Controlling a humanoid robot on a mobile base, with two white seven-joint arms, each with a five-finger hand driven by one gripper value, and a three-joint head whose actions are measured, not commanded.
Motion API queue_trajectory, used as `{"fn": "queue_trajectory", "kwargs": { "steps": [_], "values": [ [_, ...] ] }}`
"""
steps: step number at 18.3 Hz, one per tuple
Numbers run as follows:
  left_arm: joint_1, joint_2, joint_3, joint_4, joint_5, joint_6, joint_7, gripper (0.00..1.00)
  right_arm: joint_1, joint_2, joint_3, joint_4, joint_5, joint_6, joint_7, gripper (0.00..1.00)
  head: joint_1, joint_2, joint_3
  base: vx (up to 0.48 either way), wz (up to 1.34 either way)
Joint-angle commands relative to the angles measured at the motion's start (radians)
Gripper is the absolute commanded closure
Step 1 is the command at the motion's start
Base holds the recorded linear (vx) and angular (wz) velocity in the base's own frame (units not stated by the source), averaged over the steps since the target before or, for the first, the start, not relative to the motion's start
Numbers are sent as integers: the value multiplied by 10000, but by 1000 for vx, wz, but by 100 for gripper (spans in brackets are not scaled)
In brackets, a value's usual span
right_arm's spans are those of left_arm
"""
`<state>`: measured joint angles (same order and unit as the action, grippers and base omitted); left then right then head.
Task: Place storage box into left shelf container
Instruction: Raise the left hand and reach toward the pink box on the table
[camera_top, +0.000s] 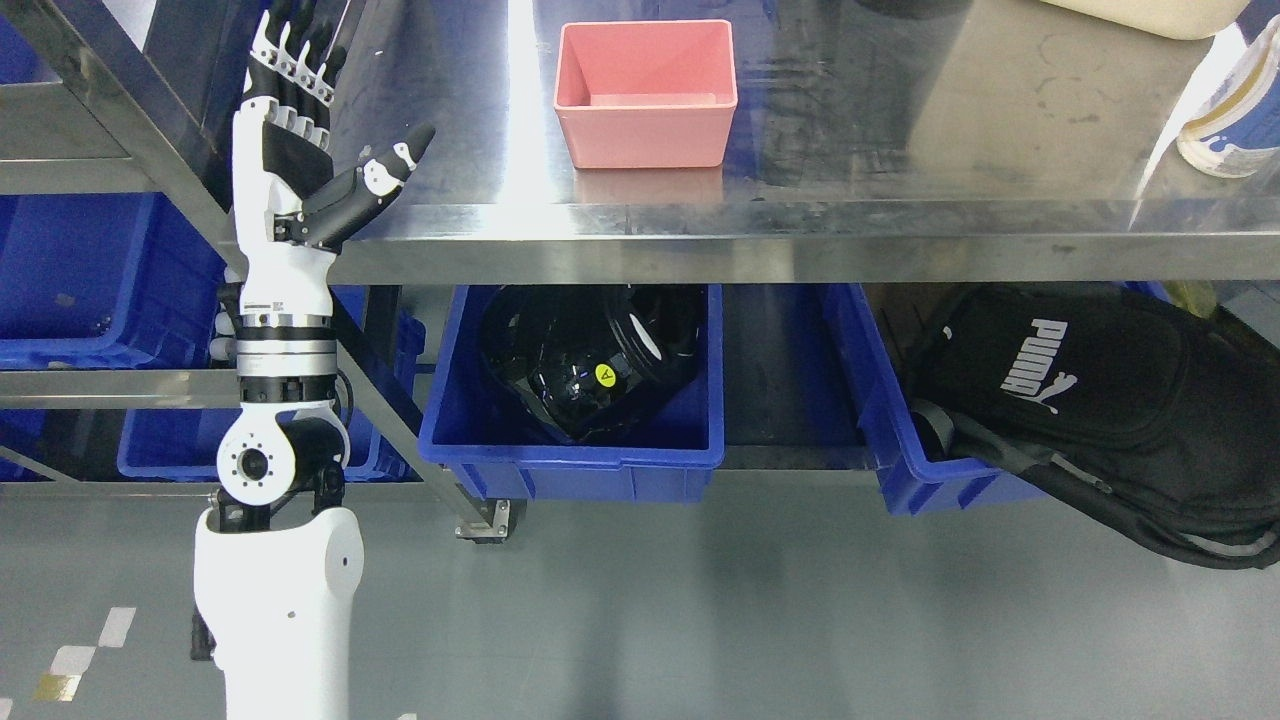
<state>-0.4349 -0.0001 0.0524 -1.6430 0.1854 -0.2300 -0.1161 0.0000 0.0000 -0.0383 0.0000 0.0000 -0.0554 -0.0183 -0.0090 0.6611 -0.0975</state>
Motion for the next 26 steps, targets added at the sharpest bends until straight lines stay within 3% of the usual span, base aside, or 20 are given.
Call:
{"fn": "queue_trajectory", "kwargs": {
  "steps": [1, 5, 8, 10, 12, 14, 15, 19, 22, 24, 26],
  "values": [
    [-68, 175, 105, -14, 17, -16, -51, 1, -184, -175, 0, -175, 0, 1, -1, 1, 0, 0, 0, 0, 0],
    [-740, 175, 136, 31, 2, 44, -219, 1, -184, -175, 0, -175, 0, 1, -1, 1, 0, -2, 0, 0, 0],
    [-2304, 1561, 90, 414, -13, 1190, -1535, 1, -184, -175, 0, -175, 0, 1, -1, 1, 0, -2, 0, 0, 0],
    [-3454, 2863, 74, 690, -13, 2006, -3065, 1, -184, -175, 0, -175, 0, 1, -1, 1, 0, -1, 0, 0, 0],
    [-4253, 4397, -397, 829, -180, 2085, -5468, 1, -184, -175, 0, -175, 0, 1, -1, 1, 0, -2, 0, 0, 0],
    [-4867, 4954, -1484, 1073, -913, 2085, -7649, 1, -184, -175, 0, -175, 0, 1, -1, 1, 0, -2, 0, 0, 0],
    [-5068, 4925, -1931, 1303, -1617, 2085, -8389, 1, -184, -175, 0, -175, 0, 1, -1, 1, 0, -1, 0, 0, 0],
    [-5666, 4313, -3006, 2376, -3676, 2100, -8687, 1, -184, -175, 0, -175, 0, 1, -1, 1, 0, -2, 0, 0, 0],
    [-6203, 4021, -3759, 2822, -3833, 2100, -8734, 1, -184, -175, 0, -175, 0, 1, -1, 1, 0, -2, 0, 0, 0],
    [-6419, 3364, -3853, 3053, -3848, 2177, -8718, 1, -184, -175, 0, -175, 0, 1, -1, 1, 0, -2, 0, 0, 0],
    [-6572, 2673, -3883, 3069, -3833, 2955, -8733, 1, -184, -175, 0, -175, 0, 1, -1, 1, 0, -2, 0, 0, 0]
  ]
}}
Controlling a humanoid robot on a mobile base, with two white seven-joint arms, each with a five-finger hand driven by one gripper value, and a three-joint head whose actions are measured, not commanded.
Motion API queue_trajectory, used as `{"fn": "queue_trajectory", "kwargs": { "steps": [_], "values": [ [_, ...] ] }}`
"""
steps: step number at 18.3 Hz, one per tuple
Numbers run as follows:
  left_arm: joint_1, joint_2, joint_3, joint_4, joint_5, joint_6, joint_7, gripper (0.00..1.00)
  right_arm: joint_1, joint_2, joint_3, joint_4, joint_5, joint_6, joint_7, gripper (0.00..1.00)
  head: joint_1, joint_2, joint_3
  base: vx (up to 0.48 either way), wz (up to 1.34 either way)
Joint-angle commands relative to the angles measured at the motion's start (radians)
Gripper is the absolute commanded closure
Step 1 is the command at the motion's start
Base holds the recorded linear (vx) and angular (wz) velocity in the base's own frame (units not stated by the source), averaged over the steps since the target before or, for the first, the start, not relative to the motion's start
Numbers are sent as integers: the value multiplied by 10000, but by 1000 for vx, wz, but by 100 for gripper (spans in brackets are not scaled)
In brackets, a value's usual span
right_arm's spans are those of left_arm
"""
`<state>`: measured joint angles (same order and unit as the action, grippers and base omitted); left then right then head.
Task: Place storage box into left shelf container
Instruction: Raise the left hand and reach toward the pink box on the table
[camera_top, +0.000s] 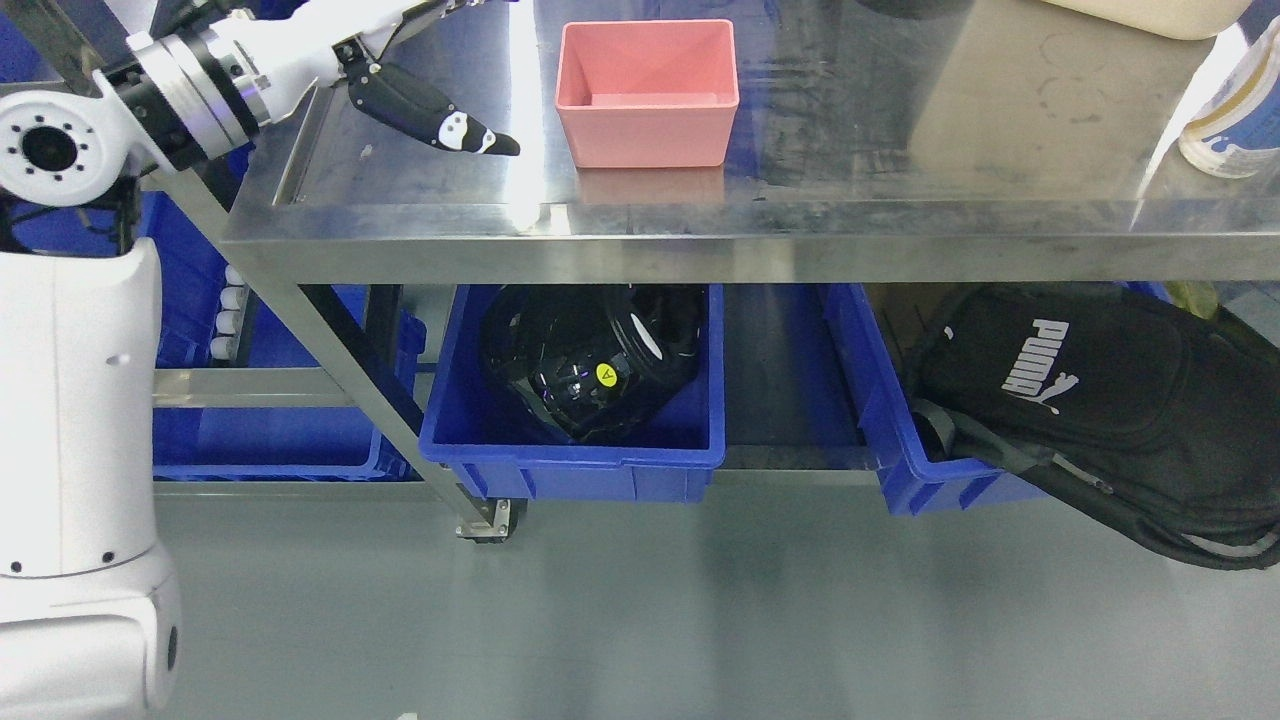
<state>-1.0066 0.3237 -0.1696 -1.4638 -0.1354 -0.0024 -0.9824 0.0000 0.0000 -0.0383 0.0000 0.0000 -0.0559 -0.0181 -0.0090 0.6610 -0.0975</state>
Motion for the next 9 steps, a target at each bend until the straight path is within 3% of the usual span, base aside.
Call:
{"fn": "queue_trajectory", "kwargs": {
  "steps": [1, 5, 9],
  "values": [
    [-932, -871, -1739, 1293, -624, 1079, -86, 1, -184, -175, 0, -174, 0, 7, -3, 1, 0, 0, 0, 0, 0],
    [-932, -1502, -1939, 1446, -609, 1419, -163, 2, -184, -175, 0, -174, 0, 7, -3, 1, 0, -1, 0, 0, 0],
    [-917, -1442, -2107, 1461, -655, 1512, -392, 2, -184, -175, 0, -174, 0, 7, -3, 1, 0, -1, 0, 0, 0]
  ]
}}
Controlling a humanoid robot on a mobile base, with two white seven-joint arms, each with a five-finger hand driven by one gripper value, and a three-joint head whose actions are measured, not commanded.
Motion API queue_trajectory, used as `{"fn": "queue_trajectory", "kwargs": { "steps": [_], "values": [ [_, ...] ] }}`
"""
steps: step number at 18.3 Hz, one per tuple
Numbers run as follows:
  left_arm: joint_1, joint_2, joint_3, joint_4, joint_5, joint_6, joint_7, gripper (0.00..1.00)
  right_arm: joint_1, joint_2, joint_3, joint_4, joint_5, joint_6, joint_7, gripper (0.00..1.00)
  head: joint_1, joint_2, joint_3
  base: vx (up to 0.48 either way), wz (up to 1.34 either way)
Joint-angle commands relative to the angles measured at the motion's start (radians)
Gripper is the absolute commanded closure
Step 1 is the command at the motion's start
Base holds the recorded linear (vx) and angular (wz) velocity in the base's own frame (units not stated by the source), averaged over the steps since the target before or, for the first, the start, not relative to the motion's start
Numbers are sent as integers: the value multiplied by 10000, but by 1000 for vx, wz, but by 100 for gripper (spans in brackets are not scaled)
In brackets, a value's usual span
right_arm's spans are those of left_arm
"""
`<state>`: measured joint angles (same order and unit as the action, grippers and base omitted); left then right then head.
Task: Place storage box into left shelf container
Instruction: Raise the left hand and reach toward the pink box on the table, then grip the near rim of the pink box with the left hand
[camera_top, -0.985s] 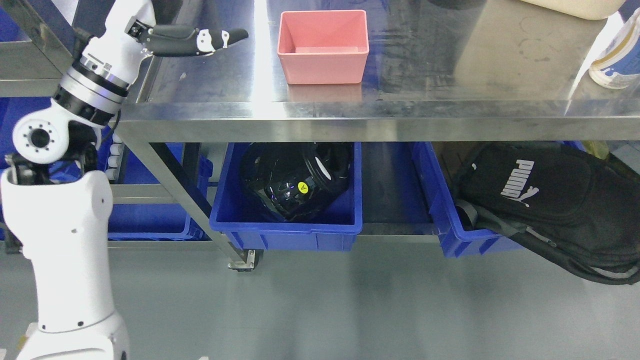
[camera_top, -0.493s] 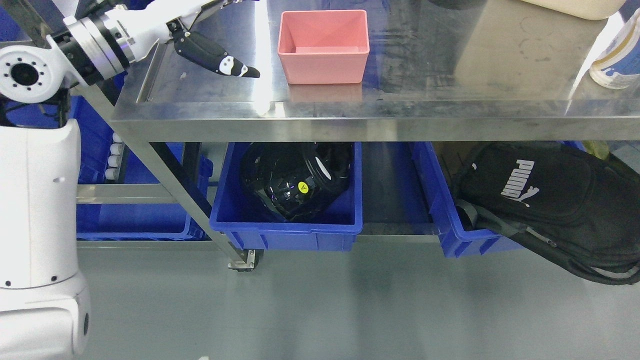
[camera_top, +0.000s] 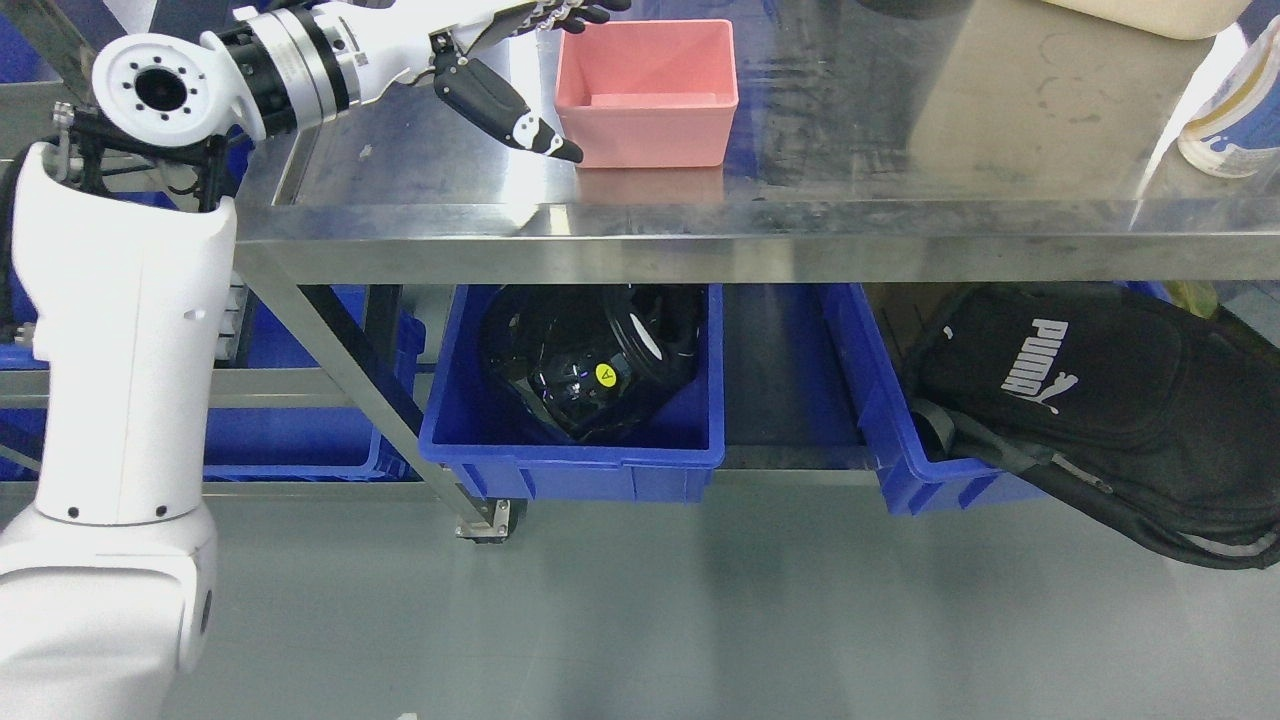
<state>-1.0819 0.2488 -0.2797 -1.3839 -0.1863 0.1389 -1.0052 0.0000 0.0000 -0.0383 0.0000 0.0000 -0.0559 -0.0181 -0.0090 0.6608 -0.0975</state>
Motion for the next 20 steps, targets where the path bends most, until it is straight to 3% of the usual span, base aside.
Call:
{"fn": "queue_trajectory", "kwargs": {
  "steps": [1, 12, 14, 17, 20],
  "values": [
    [-149, -663, -1144, 723, -207, 99, -210, 2, -184, -175, 0, -174, 0, 7, -3, 1, 0, 0, 0, 0, 0],
    [-257, -984, -1161, 2103, -1894, 84, -685, 9, -184, -175, 0, -174, 0, 7, -3, 1, 0, 0, 0, 0, 0],
    [-257, -1214, -1069, 2394, -1926, 84, -686, 18, -184, -175, 0, -174, 0, 7, -3, 1, 0, 0, 0, 0, 0],
    [-257, -1627, -428, 2701, -1911, 69, -670, 38, -184, -175, 0, -174, 0, 7, -3, 1, 0, 0, 0, 1, 15],
    [-257, -2164, 462, 2886, -1911, -99, -670, 71, -184, -175, 0, -174, 0, 7, -3, 1, 0, 0, 0, -7, 112]
  ]
}}
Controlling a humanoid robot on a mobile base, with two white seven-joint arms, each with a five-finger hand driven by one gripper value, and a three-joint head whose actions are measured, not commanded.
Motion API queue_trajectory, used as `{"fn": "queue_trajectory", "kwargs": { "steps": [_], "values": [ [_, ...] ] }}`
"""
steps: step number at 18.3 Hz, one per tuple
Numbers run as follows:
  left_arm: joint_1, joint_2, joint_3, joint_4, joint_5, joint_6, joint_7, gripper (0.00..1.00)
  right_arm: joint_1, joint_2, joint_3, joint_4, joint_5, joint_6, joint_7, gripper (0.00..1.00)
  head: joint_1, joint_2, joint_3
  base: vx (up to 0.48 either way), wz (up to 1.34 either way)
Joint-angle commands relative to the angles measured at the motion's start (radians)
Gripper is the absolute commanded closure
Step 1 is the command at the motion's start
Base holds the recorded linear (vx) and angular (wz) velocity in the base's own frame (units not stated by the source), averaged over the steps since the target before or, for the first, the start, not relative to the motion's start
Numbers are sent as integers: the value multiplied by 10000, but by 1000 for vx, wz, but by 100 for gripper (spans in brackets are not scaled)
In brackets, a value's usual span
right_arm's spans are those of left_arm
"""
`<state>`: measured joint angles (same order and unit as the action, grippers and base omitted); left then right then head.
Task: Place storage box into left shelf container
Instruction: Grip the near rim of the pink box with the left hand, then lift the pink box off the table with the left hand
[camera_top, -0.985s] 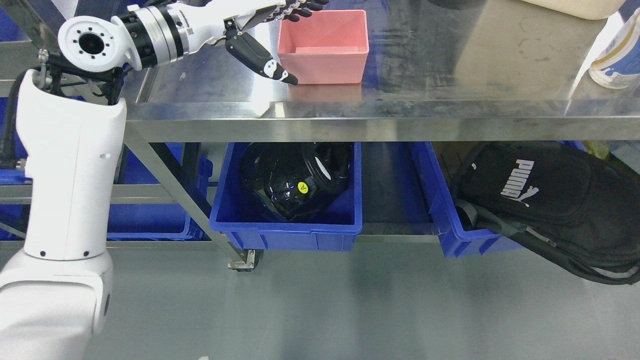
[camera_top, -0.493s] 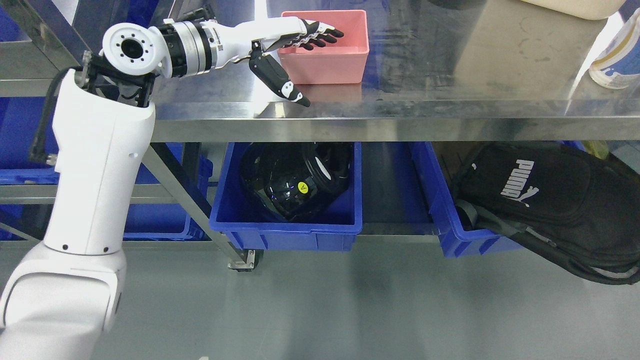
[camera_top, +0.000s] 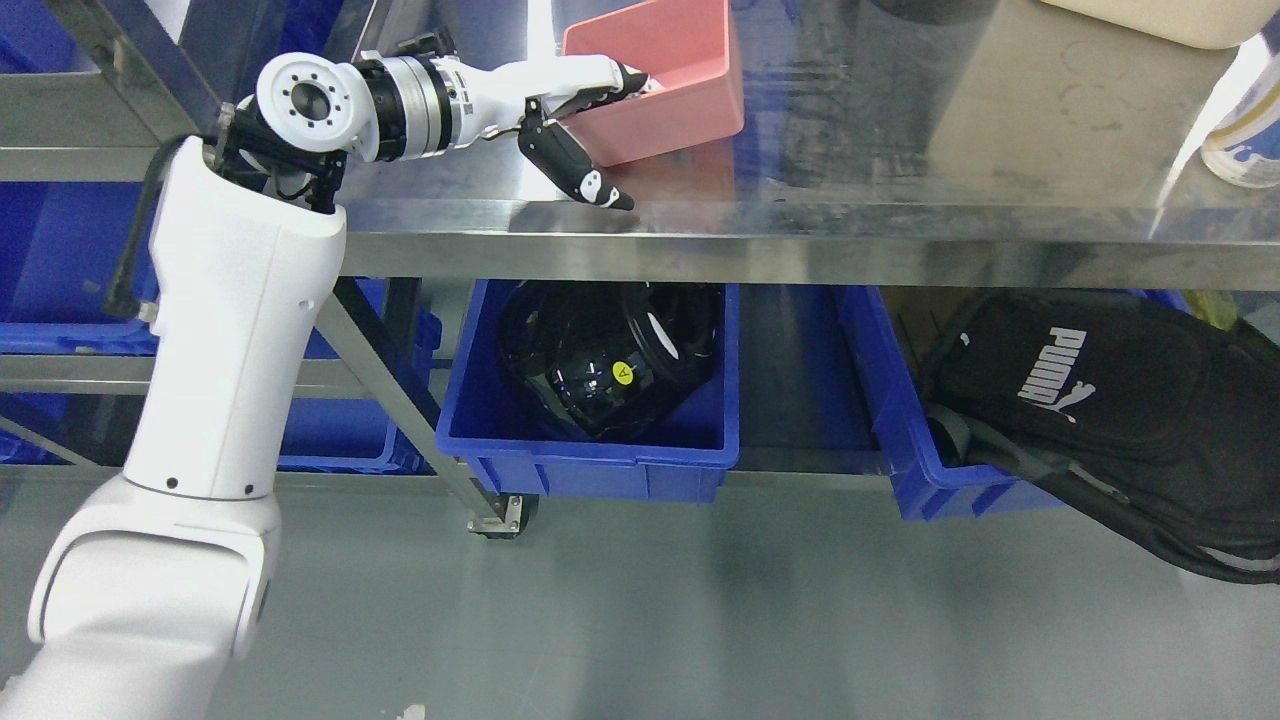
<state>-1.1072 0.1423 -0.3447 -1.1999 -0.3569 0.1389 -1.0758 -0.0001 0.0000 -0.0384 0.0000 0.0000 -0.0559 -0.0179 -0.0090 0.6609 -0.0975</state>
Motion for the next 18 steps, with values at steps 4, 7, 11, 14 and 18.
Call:
{"fn": "queue_trajectory", "kwargs": {
  "steps": [4, 7, 11, 14, 18],
  "values": [
    [-49, -1249, 2034, 1123, -220, -667, 50, 99, -183, -174, 0, -174, 0, 7, -5, 1, 0, 0, 0, -14, 143],
    [-507, -1249, 2678, 1108, -204, -1005, 127, 100, -183, -174, 0, -174, 0, 7, -5, 1, 0, 0, 0, -3, -2],
    [-1352, -1249, 3568, 1016, -174, -1297, 127, 100, -183, -174, 0, -174, 0, 7, -5, 1, 0, 0, 0, 6, -52],
    [-1384, -1249, 3753, 436, -143, -1343, 5, 100, -183, -174, 0, -174, 0, 7, -5, 1, 0, 0, 0, 1, -23],
    [-909, -1249, 3190, -792, -143, -1252, -27, 99, -183, -174, 0, -174, 0, 7, -5, 1, 0, 0, 0, 0, -3]
  ]
}}
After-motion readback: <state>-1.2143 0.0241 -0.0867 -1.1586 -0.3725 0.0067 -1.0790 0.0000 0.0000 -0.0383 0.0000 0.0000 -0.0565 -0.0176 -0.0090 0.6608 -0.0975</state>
